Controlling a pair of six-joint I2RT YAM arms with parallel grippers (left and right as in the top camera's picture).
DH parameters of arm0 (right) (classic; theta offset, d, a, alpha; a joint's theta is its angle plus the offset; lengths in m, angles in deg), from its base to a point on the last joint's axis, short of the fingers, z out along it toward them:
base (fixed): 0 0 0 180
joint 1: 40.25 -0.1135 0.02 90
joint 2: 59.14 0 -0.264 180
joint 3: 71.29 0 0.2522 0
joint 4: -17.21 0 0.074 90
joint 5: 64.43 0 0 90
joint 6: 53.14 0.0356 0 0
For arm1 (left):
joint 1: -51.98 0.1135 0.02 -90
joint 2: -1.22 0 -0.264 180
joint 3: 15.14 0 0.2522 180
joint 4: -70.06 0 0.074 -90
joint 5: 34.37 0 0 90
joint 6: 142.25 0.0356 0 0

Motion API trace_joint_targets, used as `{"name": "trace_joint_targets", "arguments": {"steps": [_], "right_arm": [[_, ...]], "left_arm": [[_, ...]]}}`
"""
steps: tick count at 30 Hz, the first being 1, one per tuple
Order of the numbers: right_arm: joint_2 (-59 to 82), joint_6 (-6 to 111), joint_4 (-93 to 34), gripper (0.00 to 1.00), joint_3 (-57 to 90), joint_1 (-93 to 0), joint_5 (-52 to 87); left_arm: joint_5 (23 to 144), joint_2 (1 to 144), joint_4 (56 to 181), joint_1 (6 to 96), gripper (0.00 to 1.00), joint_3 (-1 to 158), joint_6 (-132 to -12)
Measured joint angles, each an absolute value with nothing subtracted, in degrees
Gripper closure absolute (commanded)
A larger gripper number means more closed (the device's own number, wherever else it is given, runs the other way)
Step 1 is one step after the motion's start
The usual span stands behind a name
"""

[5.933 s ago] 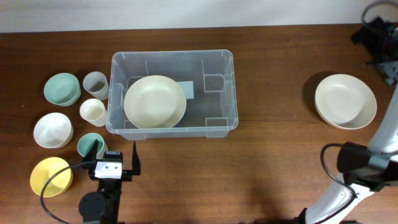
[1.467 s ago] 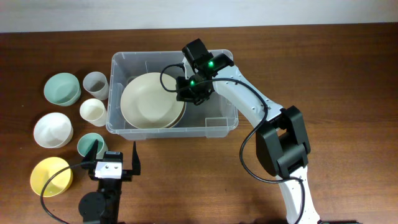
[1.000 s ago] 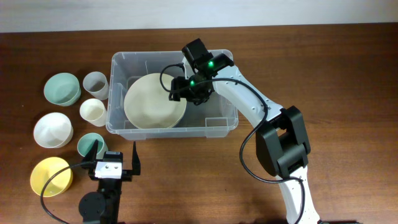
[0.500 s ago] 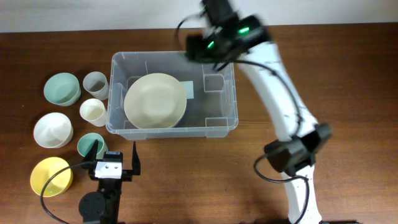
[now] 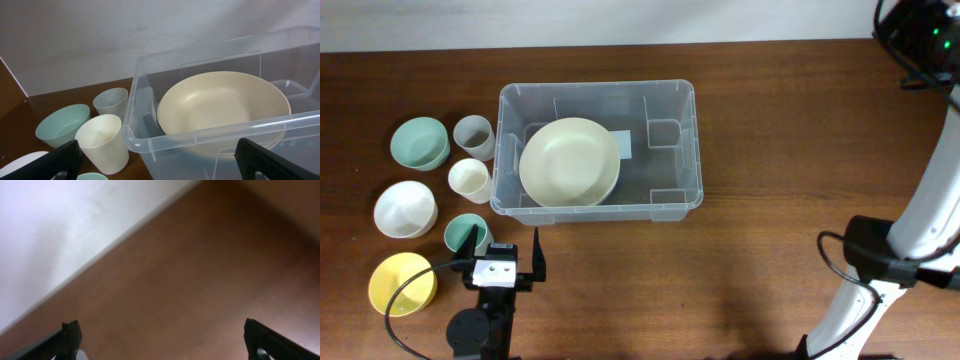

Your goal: Pack container

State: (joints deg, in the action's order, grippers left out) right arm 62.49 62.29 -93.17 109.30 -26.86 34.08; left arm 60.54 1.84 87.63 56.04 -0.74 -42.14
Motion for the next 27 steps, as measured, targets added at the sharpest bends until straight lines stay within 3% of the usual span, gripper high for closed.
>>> {"name": "trace_joint_targets", "arguments": {"steps": [14, 27], "right_arm": [[64.85, 64.46, -80.73, 0.01, 68.18, -16.90, 31.48], [64.85, 64.96, -74.48, 0.01, 59.94, -16.94, 30.65]], "left_arm": [[60.54, 1.84, 87.63, 56.04, 0.00, -0.74, -42.14], [60.58, 1.84, 87.50, 56.04, 0.00, -0.74, -42.14]]}}
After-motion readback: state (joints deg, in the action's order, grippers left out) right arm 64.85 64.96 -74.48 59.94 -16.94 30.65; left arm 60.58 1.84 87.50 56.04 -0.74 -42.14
